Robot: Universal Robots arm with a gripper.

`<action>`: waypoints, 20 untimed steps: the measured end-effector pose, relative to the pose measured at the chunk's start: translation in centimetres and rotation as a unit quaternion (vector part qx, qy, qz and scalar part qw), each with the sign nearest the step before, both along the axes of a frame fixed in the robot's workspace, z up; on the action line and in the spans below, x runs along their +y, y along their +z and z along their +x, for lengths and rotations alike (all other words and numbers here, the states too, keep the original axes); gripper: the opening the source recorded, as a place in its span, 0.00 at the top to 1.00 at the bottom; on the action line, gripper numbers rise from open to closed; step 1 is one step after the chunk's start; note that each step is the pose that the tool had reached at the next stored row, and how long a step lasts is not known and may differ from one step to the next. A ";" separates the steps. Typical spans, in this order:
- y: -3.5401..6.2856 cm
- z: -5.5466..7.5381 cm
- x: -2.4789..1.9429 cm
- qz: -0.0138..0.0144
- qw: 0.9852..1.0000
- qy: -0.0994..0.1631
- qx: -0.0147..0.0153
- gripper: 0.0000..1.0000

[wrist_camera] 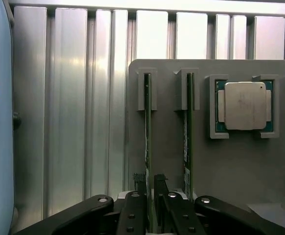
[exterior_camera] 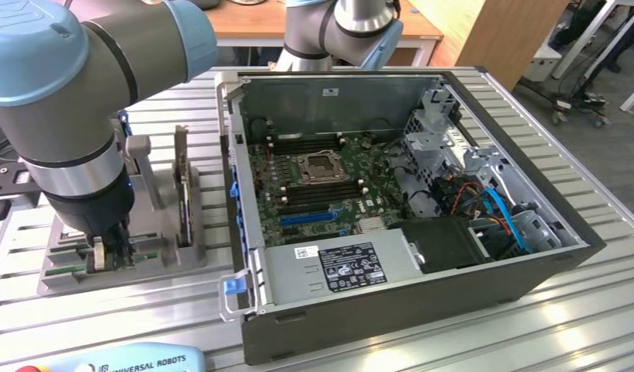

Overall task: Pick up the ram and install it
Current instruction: 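Pick up the ram and move it above insertion slot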

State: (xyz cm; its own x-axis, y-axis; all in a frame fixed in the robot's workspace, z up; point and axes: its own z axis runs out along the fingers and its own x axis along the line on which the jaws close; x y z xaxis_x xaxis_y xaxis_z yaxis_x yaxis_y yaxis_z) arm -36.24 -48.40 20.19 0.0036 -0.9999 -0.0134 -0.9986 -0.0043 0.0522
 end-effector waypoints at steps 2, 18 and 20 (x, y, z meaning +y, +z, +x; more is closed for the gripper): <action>0.04 0.0 0.01 0.001 1.000 0.000 0.000 0.79; 0.22 0.0 -0.07 0.001 1.000 0.000 0.000 0.79; 0.19 0.0 -0.06 0.001 1.000 0.000 0.000 0.79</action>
